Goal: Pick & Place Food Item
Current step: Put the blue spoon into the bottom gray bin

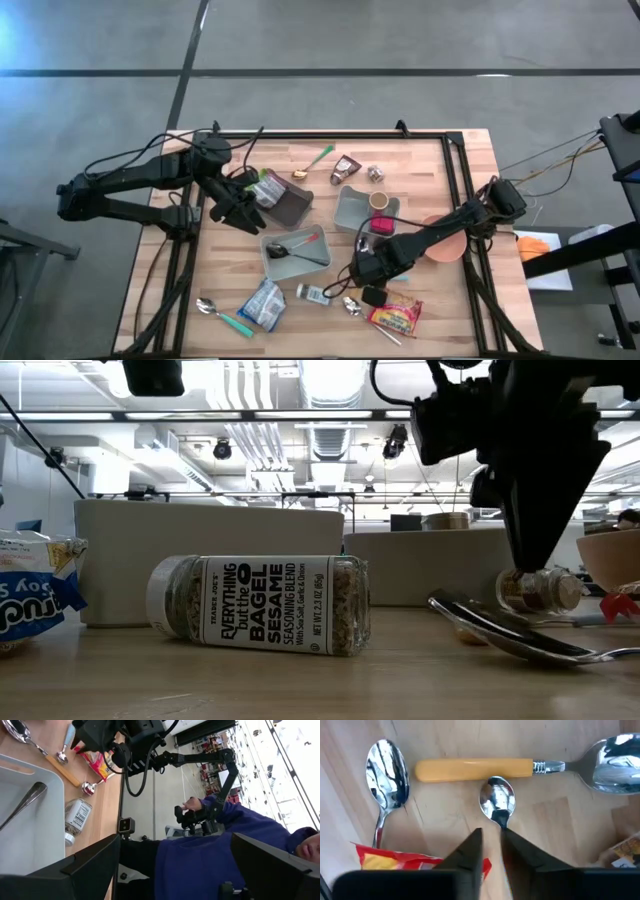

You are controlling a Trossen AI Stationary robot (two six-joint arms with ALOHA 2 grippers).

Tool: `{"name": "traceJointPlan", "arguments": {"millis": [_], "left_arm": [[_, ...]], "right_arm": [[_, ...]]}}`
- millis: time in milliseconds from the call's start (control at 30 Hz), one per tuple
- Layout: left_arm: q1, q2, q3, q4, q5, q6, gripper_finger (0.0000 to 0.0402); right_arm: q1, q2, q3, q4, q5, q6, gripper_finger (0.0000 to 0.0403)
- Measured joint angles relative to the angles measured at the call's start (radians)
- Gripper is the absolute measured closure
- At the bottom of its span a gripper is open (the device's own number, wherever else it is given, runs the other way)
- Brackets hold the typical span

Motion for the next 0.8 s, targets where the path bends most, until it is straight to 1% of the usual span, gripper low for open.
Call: {"name": "traceJointPlan", "arguments": {"millis": [200, 300, 367, 500, 667, 800], "left_arm": [[0.0, 0.0, 0.0, 0.0, -0.001, 0.007, 0.0022], [0.0, 0.0, 0.0, -0.001, -0.002, 0.016, 0.0022], [0.0, 0.0, 0.0, -0.002, -0.003, 0.025, 0.0022], [0.0, 0.0, 0.0, -0.002, -0.002, 0.031, 0.0022], [0.0, 0.0, 0.0, -0.002, -0.002, 0.031, 0.0022], [0.0, 0.0, 0.0, -0.002, -0.003, 0.031, 0.0022]], "right_arm": [[0.0, 0.002, -0.018, -0.004, 0.007, -0.091, 0.0227], [0.0, 0.002, -0.049, -0.004, 0.01, -0.143, 0.0195], [0.001, 0.002, -0.072, -0.004, 0.01, -0.17, 0.0187], [0.007, 0.002, -0.111, -0.006, 0.019, -0.196, 0.0184], [0.009, 0.002, -0.136, -0.027, 0.017, -0.146, 0.0184], [0.025, 0.002, -0.137, -0.044, 0.005, -0.142, 0.0184]]}}
